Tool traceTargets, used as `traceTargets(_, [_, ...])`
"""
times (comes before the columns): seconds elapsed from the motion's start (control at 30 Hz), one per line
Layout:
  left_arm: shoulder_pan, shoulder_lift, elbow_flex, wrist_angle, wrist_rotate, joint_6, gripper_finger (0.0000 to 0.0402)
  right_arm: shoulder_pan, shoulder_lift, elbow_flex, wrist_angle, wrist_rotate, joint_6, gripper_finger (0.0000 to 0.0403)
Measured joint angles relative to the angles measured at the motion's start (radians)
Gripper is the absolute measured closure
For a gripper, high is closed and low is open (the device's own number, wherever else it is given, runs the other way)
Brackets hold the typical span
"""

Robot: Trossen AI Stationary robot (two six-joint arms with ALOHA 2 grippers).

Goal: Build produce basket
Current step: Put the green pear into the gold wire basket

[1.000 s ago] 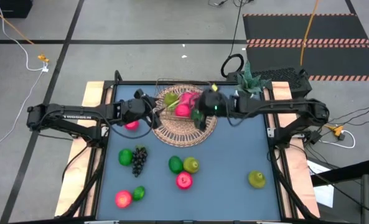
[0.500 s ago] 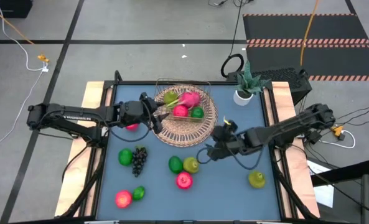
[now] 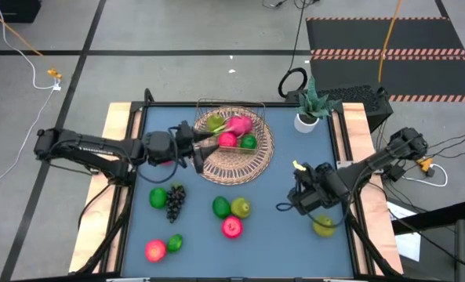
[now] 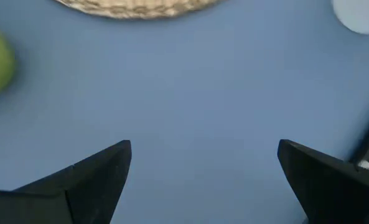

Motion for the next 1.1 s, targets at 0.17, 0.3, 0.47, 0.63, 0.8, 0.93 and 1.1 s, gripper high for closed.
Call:
traceTargets(0.17, [-0.066, 0.0, 0.0, -0.006, -0.001, 0.009, 0.0158, 0.064, -0.002, 0.012, -0.003, -0.052, 0.01, 0.0003])
traceTargets(0.3, [-0.091, 0.0, 0.0, -0.003, -0.036, 0.041, 0.0158, 0.119, -0.001, 0.016, 0.02, -0.137, 0.033, 0.0003])
traceTargets(0.47, [-0.104, 0.0, 0.0, -0.008, -0.056, 0.033, 0.0158, 0.179, -0.001, 0.016, 0.019, -0.264, 0.063, 0.0003])
traceTargets(0.63, [-0.115, 0.004, 0.0, -0.008, -0.056, 0.014, 0.0158, 0.213, -0.001, 0.016, 0.02, -0.313, 0.122, 0.0003])
traceTargets(0.8, [-0.121, 0.004, 0.0, -0.007, -0.057, 0.007, 0.0158, 0.221, -0.001, 0.016, 0.02, -0.299, 0.14, 0.0005])
traceTargets(0.93, [-0.121, 0.004, 0.0, -0.006, -0.057, 0.024, 0.0158, 0.22, -0.001, 0.016, 0.017, -0.232, 0.162, 0.0021])
traceTargets(1.1, [-0.121, 0.004, 0.0, -0.002, -0.057, 0.046, 0.0158, 0.219, -0.001, 0.016, -0.002, -0.266, 0.195, 0.0064])
